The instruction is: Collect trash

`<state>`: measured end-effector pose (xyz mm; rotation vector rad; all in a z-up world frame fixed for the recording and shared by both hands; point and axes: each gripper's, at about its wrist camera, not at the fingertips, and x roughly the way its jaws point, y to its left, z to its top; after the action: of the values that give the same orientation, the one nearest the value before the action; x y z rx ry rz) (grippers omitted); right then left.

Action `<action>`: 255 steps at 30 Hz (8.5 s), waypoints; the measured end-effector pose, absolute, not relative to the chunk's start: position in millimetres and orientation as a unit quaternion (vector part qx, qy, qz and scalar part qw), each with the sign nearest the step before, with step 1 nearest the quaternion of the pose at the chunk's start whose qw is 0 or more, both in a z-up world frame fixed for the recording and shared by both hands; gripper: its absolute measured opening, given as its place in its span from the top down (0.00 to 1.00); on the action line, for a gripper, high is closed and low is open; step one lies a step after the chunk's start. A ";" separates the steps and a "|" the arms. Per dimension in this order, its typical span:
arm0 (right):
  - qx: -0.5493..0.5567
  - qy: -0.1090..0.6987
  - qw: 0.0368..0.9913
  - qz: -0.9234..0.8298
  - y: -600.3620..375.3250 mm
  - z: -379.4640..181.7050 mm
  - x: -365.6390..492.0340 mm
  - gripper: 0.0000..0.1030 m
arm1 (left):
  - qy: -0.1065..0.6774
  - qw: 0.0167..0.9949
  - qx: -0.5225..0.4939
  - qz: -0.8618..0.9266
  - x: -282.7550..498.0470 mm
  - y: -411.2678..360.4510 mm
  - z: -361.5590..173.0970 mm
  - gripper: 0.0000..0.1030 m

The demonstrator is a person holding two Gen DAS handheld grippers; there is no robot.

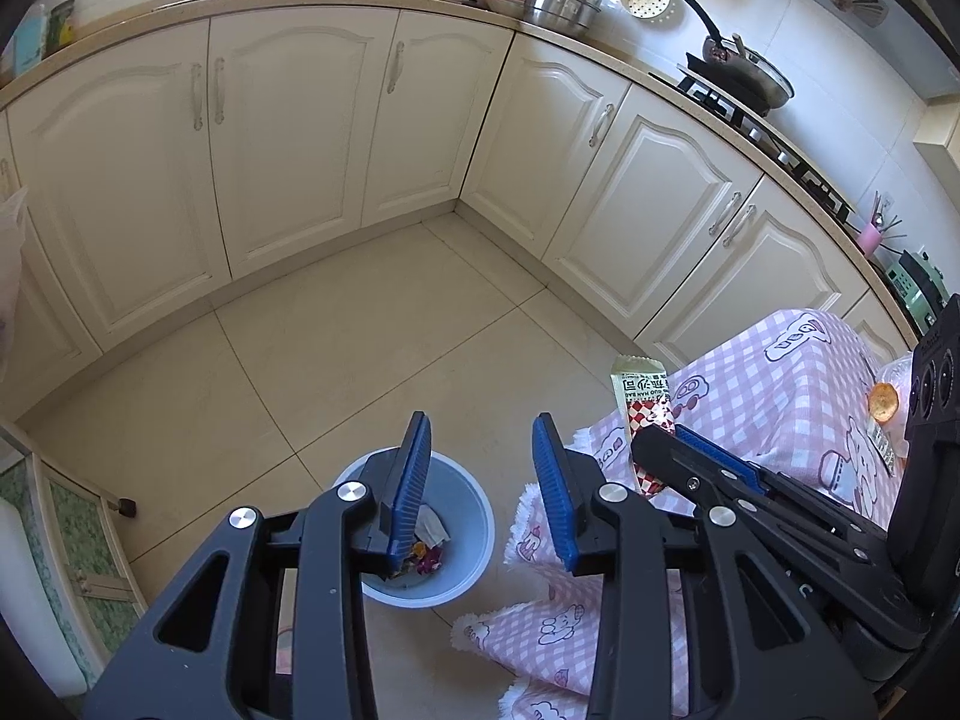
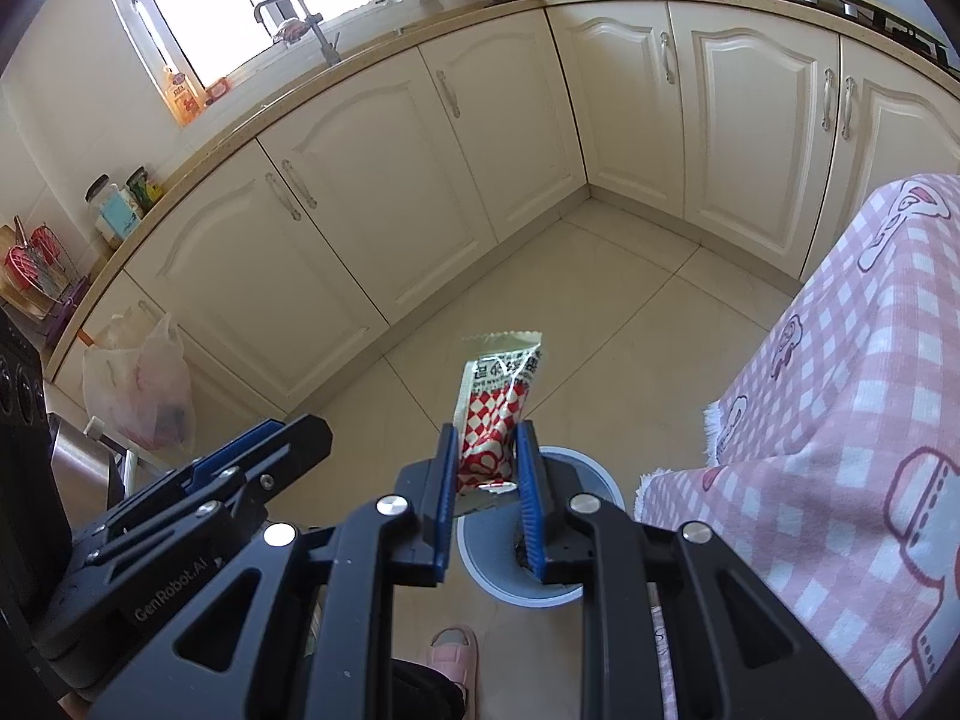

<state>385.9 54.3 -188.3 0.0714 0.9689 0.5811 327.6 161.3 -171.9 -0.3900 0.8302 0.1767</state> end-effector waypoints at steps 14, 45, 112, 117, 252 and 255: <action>0.025 0.446 0.848 0.284 76.4 -181.7 392.3 0.80 | 0.388 0.895 -0.191 0.112 320.8 176.4 -167.9 0.61; 0.062 0.330 0.925 0.178 -69.4 -98.6 357.8 0.59 | 0.334 0.932 -0.138 0.008 319.1 74.7 -92.2 0.48; 0.127 0.323 0.937 0.033 -293.6 -113.3 388.9 0.53 | 0.398 0.897 -0.074 -0.179 413.2 -132.4 -127.4 0.99; 0.105 0.347 0.931 0.043 -274.8 -119.1 408.1 0.53 | 0.386 0.901 -0.085 -0.179 407.9 -117.7 -116.6 0.99; 0.178 0.274 0.945 -0.021 -345.1 -76.8 332.6 0.50 | 0.347 0.923 -0.051 -0.160 385.3 -162.3 -75.9 0.35; 0.195 0.283 0.938 -0.038 -365.6 -86.9 342.3 0.49 | 0.360 0.918 -0.040 -0.161 397.9 -176.8 -87.1 0.35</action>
<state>342.3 -365.6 -86.9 0.3985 0.5774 -0.0783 397.9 -176.8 -87.1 -0.0826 0.7397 -0.3312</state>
